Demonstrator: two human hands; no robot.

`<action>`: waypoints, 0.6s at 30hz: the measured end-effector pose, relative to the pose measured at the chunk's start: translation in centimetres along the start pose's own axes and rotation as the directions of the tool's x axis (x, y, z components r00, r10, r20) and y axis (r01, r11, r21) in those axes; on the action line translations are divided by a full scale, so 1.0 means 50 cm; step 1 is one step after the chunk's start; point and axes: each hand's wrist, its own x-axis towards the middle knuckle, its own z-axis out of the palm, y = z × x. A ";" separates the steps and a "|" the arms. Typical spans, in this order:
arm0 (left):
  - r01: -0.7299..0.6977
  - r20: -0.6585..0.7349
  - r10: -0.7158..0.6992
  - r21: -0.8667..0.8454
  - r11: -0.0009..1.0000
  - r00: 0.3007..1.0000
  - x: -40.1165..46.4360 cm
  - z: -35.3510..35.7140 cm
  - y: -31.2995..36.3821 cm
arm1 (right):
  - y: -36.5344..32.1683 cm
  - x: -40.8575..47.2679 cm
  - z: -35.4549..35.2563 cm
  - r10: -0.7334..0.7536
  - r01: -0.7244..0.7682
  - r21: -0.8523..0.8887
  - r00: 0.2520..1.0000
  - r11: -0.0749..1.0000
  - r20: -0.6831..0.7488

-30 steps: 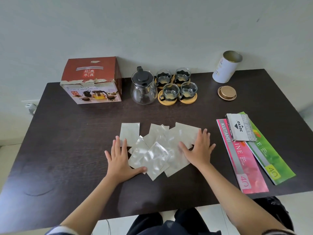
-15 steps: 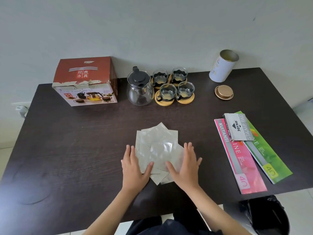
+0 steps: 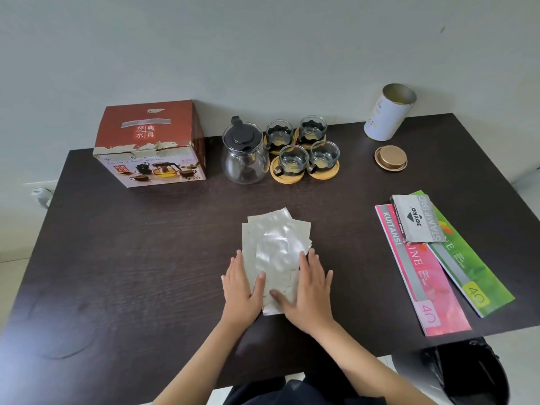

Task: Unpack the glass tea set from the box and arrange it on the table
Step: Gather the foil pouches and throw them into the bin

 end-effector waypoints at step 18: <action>-0.228 0.160 0.167 0.539 0.811 0.973 -0.015 -0.007 -0.025 | -0.015 0.059 -0.003 -0.059 0.064 0.247 0.998 0.967 -0.031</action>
